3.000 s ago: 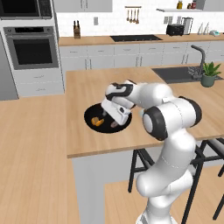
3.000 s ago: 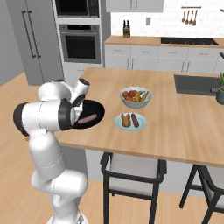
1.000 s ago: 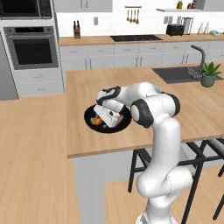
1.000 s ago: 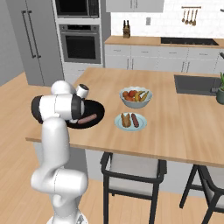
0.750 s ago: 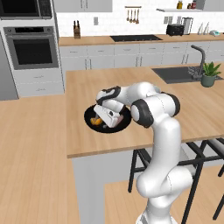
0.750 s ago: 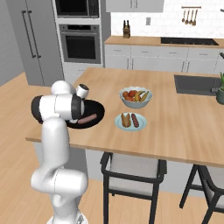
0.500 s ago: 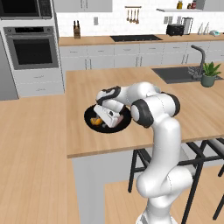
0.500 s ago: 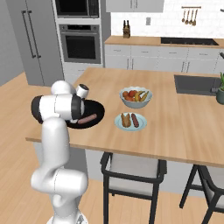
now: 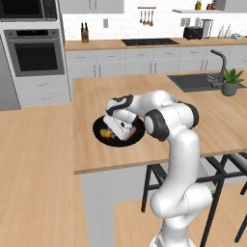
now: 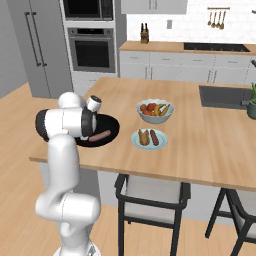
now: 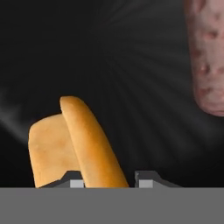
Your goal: Place one bun and one sausage from the bowl on each plate.
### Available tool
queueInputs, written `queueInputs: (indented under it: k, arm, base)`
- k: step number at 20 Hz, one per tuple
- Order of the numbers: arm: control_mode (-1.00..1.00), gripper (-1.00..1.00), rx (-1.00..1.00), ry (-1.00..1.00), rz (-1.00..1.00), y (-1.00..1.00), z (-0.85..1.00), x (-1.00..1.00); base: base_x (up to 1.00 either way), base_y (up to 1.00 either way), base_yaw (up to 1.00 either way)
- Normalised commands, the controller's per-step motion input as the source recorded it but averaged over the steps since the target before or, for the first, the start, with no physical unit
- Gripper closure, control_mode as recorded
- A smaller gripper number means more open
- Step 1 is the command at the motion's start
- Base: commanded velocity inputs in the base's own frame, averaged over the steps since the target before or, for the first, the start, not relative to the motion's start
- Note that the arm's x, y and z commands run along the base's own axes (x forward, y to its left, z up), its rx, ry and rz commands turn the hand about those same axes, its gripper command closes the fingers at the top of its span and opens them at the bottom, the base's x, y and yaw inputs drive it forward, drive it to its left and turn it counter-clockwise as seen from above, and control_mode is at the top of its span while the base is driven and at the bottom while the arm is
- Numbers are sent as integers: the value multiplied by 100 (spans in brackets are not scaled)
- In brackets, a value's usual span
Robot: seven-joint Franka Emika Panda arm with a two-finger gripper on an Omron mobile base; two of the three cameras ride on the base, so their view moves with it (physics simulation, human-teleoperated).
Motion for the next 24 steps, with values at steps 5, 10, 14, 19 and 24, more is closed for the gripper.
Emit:
queueInputs:
  k: [5, 10, 14, 19, 24]
  arm:
    - [-100, 100, 0, -4, 5, -21, 70, -22]
    - [-100, 100, -3, -11, 21, -60, 62, -70]
    - [-100, 100, -12, -17, 24, -35, 67, -82]
    - [-100, 100, -8, -29, 23, -18, 72, -58]
    - [-100, 100, -2, -20, 31, -29, 47, -18]
  base:
    - [0, 0, 0]
    - [0, 0, 0]
    - [0, 0, 0]
    - [0, 0, 0]
    - [0, 0, 0]
